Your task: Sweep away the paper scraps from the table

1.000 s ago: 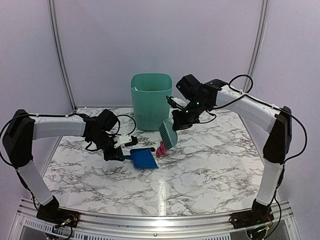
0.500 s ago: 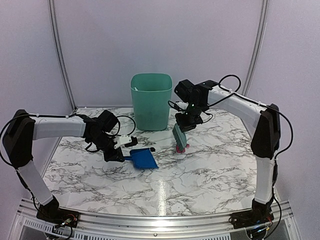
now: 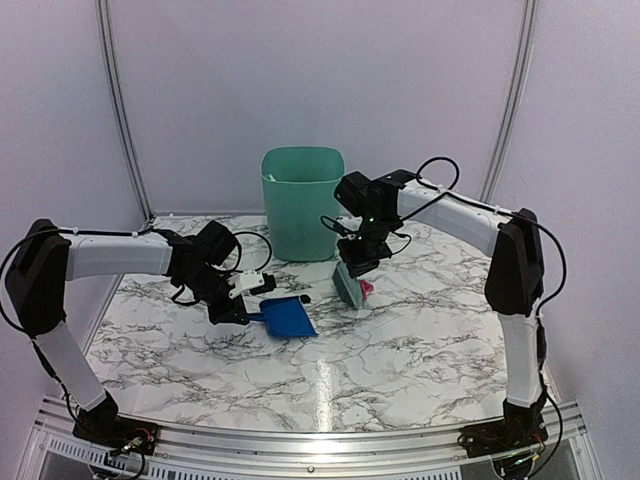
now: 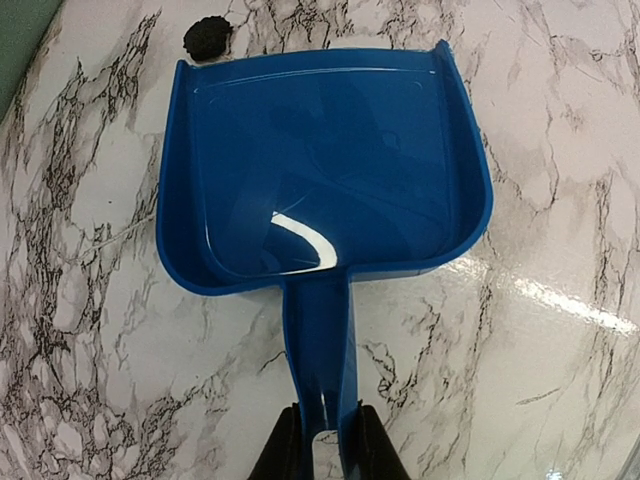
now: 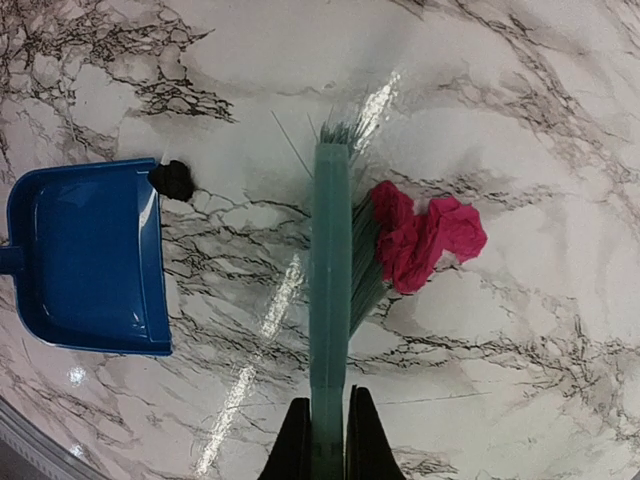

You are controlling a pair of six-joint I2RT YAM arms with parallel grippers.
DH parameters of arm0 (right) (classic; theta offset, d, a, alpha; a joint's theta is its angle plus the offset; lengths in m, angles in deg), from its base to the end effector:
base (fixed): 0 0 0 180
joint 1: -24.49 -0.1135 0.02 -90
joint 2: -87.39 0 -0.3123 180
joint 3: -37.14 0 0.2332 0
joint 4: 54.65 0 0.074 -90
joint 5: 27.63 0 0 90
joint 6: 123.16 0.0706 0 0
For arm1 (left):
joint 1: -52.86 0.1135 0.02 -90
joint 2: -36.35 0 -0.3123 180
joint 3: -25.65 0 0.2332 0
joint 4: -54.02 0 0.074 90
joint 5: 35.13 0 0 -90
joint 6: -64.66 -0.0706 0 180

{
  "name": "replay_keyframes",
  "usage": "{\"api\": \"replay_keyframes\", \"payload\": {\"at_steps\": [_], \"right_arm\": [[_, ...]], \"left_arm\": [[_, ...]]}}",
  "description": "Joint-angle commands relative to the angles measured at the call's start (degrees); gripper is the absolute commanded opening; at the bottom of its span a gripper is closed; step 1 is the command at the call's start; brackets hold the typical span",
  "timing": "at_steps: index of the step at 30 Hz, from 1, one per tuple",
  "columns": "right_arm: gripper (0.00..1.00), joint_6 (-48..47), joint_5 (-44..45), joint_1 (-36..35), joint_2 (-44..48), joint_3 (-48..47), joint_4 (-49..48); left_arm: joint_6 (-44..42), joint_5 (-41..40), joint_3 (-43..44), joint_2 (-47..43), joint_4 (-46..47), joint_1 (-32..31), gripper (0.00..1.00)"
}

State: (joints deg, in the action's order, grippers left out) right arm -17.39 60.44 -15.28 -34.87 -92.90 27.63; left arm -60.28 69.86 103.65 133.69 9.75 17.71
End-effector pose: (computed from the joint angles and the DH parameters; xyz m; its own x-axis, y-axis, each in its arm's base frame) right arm 0.3493 0.2938 0.2699 -0.8884 -0.3860 -0.2484 -0.4206 0.9013 0.1039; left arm 0.2701 -0.2125 0.2186 -0.2281 0.8372 -0.4971 0.9524 0.2978 0.0646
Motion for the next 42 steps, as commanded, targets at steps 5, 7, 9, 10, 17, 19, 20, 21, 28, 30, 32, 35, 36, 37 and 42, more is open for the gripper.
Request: {"api": "replay_keyframes", "payload": {"at_steps": [5,7,9,10,17,19,20,21,28,30,32,35,36,37,42], "right_arm": [[0.0,-1.3,-5.3,-2.1,-5.7,-5.4,1.9],[0.0,-1.2,-5.4,-2.6,-6.0,-5.5,2.0],[0.0,-0.7,-5.7,-3.0,-6.0,-5.2,2.0],[0.0,-0.5,-5.9,-3.1,-5.8,-4.9,1.8],[0.0,1.2,-7.5,-4.3,-3.7,-0.8,-0.9],[0.0,1.6,-7.9,-4.5,-3.1,0.6,-1.7],[0.0,1.8,-8.2,-4.5,-2.8,0.9,-2.0],[0.0,2.0,-8.4,-4.6,-2.5,1.4,-2.2],[0.0,2.7,-10.5,-4.7,0.1,3.4,-4.4],[0.0,3.1,-11.0,-4.7,0.6,3.7,-4.7],[0.0,3.4,-10.9,-4.7,1.1,3.8,-4.9],[0.0,3.7,-10.2,-4.7,1.9,3.4,-5.0],[0.0,3.7,-9.9,-4.8,2.1,3.1,-4.9],[0.0,3.7,-9.5,-4.7,2.3,2.9,-4.7],[0.0,3.8,-7.6,-4.8,3.9,3.2,-4.1]], "left_arm": [[1.3,-1.5,-1.3,-0.7,-1.1,-0.2,0.0],[1.4,-1.3,-1.5,-0.6,-0.9,-0.3,0.0],[1.4,-1.3,-1.6,-0.4,-0.9,-0.3,0.0],[1.4,-1.3,-1.6,-0.2,-0.9,-0.3,0.0],[1.2,0.0,-2.0,-0.1,-0.7,-0.3,0.0],[1.1,0.1,-2.2,-0.2,-0.7,-0.4,0.0],[1.0,0.2,-2.2,-0.2,-0.7,-0.4,0.0],[1.0,0.3,-2.3,-0.3,-0.7,-0.4,0.0],[0.8,1.1,-3.1,-0.9,-0.6,-0.5,0.0],[0.9,1.2,-3.4,-1.1,-0.6,-0.6,0.0],[1.1,1.3,-3.7,-1.4,-0.5,-0.7,0.0],[1.3,1.4,-4.3,-1.8,-0.3,-0.7,0.0],[1.5,1.4,-4.5,-2.0,-0.1,-0.7,0.0],[1.5,1.4,-4.7,-2.1,-0.1,-0.7,0.0],[1.7,1.5,-5.4,-2.6,0.3,-0.7,0.0]]}}
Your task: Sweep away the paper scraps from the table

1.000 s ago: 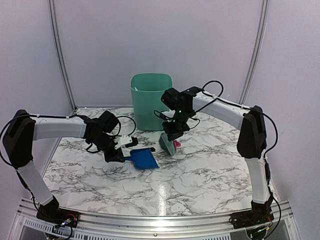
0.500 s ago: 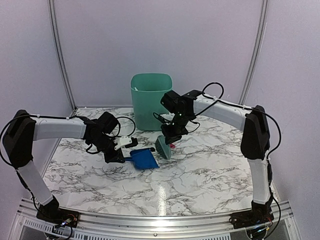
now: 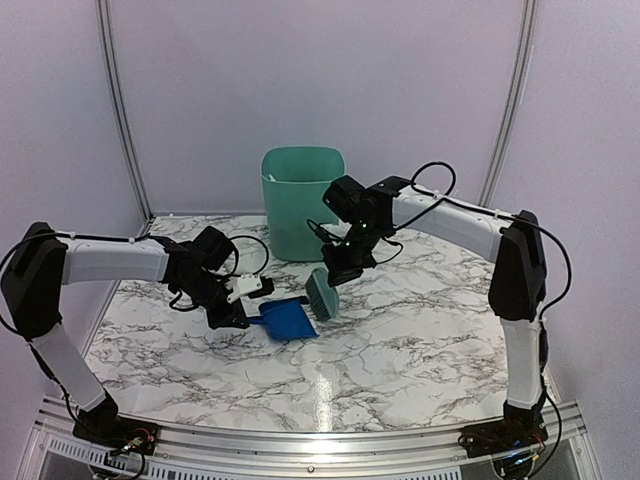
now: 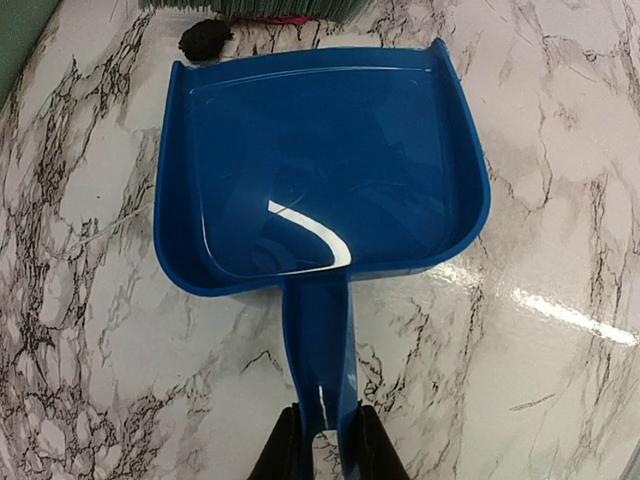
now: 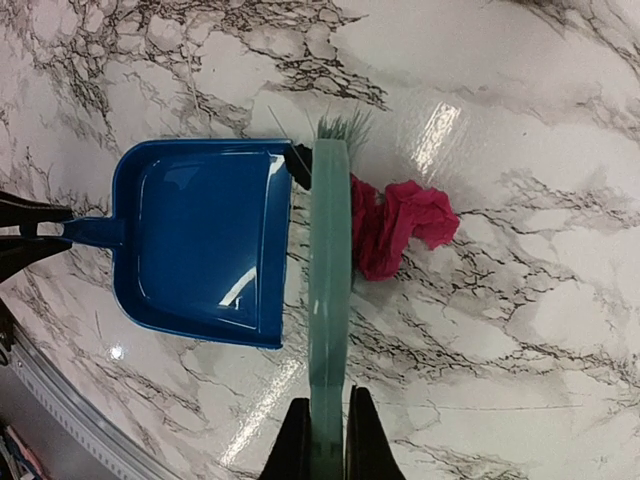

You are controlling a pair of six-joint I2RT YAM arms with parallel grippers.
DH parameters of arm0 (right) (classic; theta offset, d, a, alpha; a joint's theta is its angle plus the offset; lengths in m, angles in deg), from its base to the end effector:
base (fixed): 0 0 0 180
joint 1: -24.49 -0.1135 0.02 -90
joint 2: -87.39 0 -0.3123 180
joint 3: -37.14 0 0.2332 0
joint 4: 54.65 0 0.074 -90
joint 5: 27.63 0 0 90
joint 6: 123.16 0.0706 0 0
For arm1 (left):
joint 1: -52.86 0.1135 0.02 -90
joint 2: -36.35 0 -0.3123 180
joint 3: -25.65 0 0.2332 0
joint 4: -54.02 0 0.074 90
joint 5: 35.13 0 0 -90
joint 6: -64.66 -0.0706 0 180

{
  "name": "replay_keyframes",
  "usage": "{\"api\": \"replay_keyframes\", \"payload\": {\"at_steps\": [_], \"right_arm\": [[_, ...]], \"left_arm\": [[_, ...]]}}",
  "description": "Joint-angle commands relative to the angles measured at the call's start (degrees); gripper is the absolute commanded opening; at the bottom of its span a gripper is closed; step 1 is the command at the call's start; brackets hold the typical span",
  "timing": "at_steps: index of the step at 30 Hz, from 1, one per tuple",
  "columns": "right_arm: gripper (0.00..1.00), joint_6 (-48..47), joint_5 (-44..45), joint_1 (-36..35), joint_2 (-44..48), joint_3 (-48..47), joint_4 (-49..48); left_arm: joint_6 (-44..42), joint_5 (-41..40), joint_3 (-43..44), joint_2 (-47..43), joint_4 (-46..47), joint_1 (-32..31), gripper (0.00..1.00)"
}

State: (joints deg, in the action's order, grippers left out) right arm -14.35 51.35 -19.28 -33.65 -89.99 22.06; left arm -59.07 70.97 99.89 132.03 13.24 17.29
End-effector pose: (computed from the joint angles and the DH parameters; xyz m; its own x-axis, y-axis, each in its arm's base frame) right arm 0.3232 0.3283 0.2706 -0.8785 -0.4033 -0.2560 -0.4665 0.8398 0.2777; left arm 0.2604 -0.2103 0.2135 -0.2298 0.8202 -0.5239 0.9518 0.3016 0.0548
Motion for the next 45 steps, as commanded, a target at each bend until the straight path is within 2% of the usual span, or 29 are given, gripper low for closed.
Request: {"api": "replay_keyframes", "payload": {"at_steps": [1,11,24,29,37,45], "right_arm": [[0.0,1.0,2.1,-0.8,3.1,0.6,1.4],[0.0,2.4,6.4,-0.7,8.3,3.6,-2.1],[0.0,5.1,15.5,-0.7,12.9,9.4,3.7],[0.0,6.8,14.1,-0.7,12.8,12.6,2.0],[0.0,6.1,11.6,-0.8,7.8,9.5,-0.2],[0.0,1.9,10.1,-0.8,-0.7,-0.6,2.8]], "left_arm": [[0.5,0.3,-1.9,-1.1,-3.0,-0.3,0.0],[0.7,0.2,-5.0,-2.8,-0.7,-0.3,0.0],[1.0,-0.7,-6.6,-5.5,0.0,-0.3,0.0],[1.0,-0.8,-7.1,-5.1,0.0,-0.3,0.0],[1.3,-1.2,-5.0,-2.3,-0.1,-0.3,0.0],[-0.6,-2.0,-1.6,1.2,-2.7,0.6,0.0]]}}
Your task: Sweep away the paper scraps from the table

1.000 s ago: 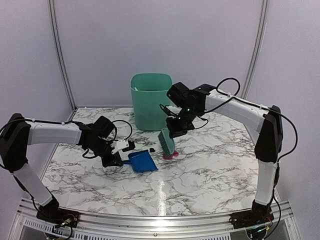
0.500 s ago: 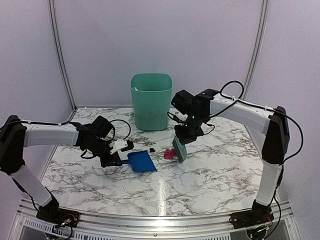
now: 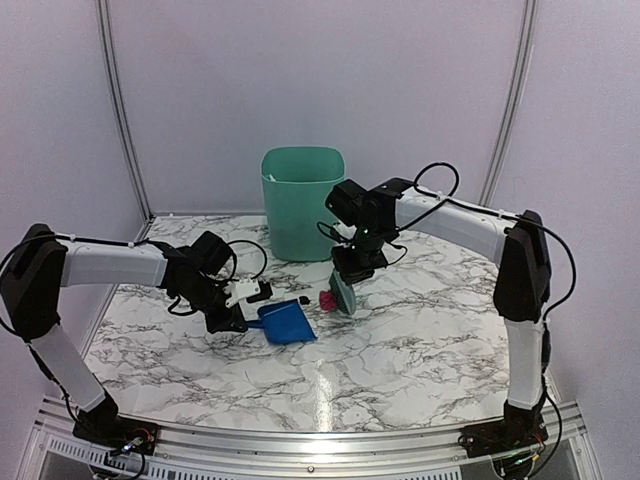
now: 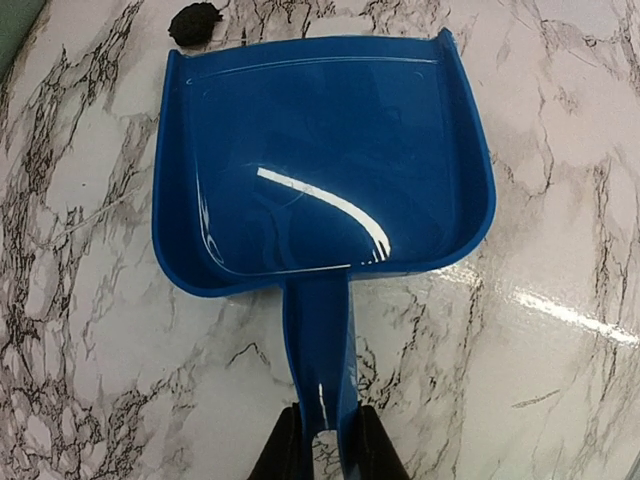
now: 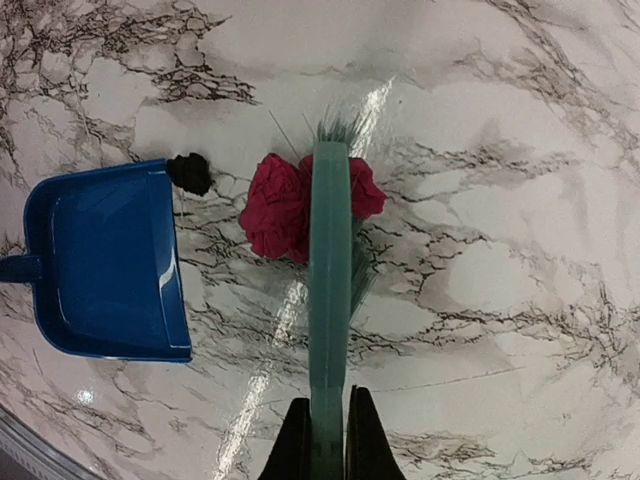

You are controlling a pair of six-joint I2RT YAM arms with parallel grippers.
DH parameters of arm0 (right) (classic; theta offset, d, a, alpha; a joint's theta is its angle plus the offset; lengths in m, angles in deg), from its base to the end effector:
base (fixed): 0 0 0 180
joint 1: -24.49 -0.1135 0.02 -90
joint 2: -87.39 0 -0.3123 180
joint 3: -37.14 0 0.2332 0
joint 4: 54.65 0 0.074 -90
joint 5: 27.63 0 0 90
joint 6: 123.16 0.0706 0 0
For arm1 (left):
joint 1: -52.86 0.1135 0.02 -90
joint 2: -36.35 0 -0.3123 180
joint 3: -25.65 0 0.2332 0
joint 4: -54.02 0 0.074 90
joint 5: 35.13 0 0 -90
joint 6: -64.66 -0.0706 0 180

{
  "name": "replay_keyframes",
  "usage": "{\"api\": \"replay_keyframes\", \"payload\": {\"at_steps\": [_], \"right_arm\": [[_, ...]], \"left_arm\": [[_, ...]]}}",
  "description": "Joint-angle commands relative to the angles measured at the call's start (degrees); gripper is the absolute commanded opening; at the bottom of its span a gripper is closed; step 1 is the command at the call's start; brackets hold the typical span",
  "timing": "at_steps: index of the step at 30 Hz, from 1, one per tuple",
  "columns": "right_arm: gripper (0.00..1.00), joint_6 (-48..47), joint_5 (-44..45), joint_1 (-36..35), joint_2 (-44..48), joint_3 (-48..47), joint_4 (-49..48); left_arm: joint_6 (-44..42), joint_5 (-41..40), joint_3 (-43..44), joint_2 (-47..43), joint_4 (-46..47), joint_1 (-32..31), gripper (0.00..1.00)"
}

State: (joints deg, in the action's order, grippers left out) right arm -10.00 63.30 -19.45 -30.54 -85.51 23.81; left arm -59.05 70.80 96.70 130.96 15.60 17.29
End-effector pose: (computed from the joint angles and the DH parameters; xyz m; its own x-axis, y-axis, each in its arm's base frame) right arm 0.3170 0.3039 0.2698 -0.9071 -0.3281 -0.2636 -0.3630 0.9268 0.0958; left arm 0.2535 -0.2051 0.2063 -0.2287 0.8196 -0.5253 0.9511 0.3033 0.0592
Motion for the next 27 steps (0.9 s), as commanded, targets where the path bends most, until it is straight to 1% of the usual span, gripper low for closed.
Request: {"api": "replay_keyframes", "payload": {"at_steps": [1,5,15,22,27], "right_arm": [[0.0,-2.8,-2.6,-0.6,-4.6,-6.2,0.9],[0.0,-4.2,-3.6,-0.8,-7.1,-9.7,1.2],[0.0,-10.9,-7.1,-3.2,-8.4,-10.6,-2.5],[0.0,-14.3,-11.0,-4.2,-8.3,-10.8,-4.2],[0.0,-14.9,-11.9,-4.5,-7.6,-10.7,-4.3]], "left_arm": [[-0.6,-1.8,2.2,2.7,-5.4,1.0,0.0],[-1.1,-2.1,4.5,4.6,-6.9,1.9,0.0],[-1.0,-0.6,8.8,8.5,-7.5,1.8,0.0],[-0.8,0.5,9.6,8.7,-7.2,0.8,0.0],[0.6,1.6,9.1,6.5,-5.6,0.4,0.0]]}}
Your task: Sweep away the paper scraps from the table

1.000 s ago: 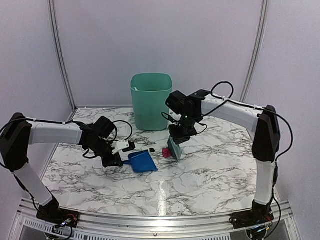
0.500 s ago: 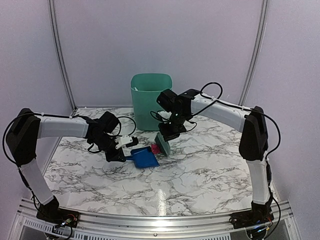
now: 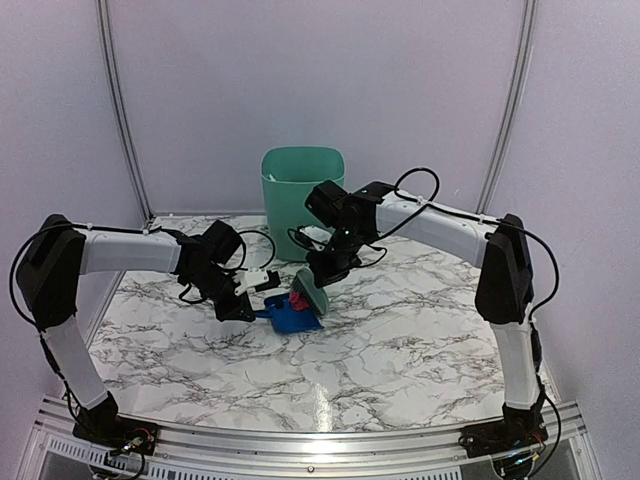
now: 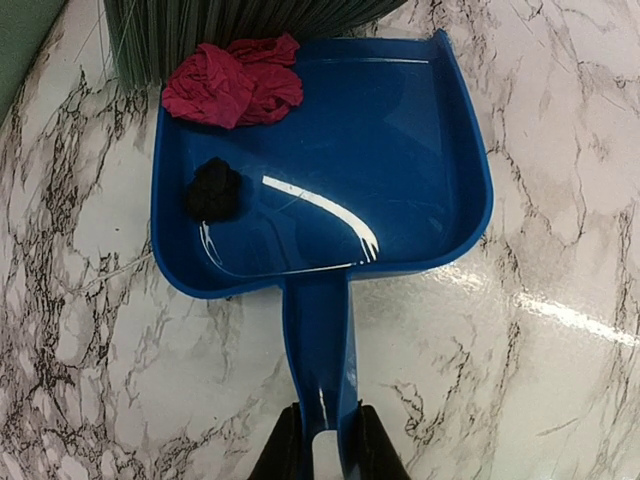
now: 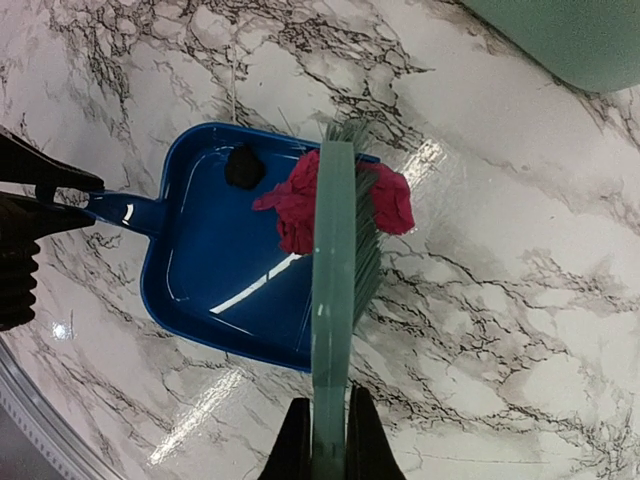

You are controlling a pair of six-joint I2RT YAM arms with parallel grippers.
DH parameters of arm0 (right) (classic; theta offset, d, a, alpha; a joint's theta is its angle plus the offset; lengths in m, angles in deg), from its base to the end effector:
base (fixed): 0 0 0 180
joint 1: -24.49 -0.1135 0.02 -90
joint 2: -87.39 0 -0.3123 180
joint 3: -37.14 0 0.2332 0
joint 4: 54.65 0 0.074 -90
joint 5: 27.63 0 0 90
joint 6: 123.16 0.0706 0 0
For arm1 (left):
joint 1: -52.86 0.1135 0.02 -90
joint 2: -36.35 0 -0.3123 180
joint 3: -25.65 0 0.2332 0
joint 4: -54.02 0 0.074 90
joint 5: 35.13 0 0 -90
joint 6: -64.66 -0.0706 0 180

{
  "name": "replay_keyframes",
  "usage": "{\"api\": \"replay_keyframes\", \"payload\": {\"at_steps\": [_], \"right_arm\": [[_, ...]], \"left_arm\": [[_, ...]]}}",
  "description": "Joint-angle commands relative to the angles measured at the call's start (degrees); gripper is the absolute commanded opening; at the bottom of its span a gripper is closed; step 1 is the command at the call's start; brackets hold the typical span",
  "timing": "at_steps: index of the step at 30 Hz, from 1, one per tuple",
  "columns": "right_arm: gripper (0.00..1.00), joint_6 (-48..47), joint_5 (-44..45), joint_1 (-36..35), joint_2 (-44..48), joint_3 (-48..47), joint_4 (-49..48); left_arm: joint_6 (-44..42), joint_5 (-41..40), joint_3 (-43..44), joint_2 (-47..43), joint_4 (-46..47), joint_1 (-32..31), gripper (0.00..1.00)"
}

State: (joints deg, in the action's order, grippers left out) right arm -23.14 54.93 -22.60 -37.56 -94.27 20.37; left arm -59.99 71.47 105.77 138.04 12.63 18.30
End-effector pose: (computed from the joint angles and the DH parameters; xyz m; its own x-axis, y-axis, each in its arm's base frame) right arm 0.3223 0.3602 0.2617 -0.7560 -0.5599 -0.3390 -0.6366 0.7493 0.1823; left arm 0.2888 -0.2234 0.2074 -0.2335 0.8225 -0.5187 0.9522 0.3014 0.0491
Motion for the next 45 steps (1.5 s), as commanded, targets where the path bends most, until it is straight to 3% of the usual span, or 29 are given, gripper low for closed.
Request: {"api": "replay_keyframes", "payload": {"at_steps": [1,11,18,31,45], "right_arm": [[0.0,-1.6,-3.4,-1.3,-0.2,-1.7,-0.9],[0.0,0.3,-1.8,-1.5,5.3,-0.1,-0.7],[0.0,3.3,1.5,-1.5,9.1,-5.1,2.1],[0.0,6.9,11.0,-1.5,16.5,-13.2,4.3],[0.0,3.6,14.6,-1.5,20.6,-14.7,-5.2]], "left_arm": [[1.9,0.9,-0.3,-1.2,-2.3,-0.7,0.0],[4.8,0.5,-3.6,-8.4,-0.6,-0.9,0.0],[7.8,-0.7,-3.0,-14.7,-0.6,-0.9,0.0],[10.0,-3.0,8.9,-18.9,-4.0,-0.9,0.0],[12.4,-6.8,21.0,-16.7,-0.5,-0.9,0.0]]}}
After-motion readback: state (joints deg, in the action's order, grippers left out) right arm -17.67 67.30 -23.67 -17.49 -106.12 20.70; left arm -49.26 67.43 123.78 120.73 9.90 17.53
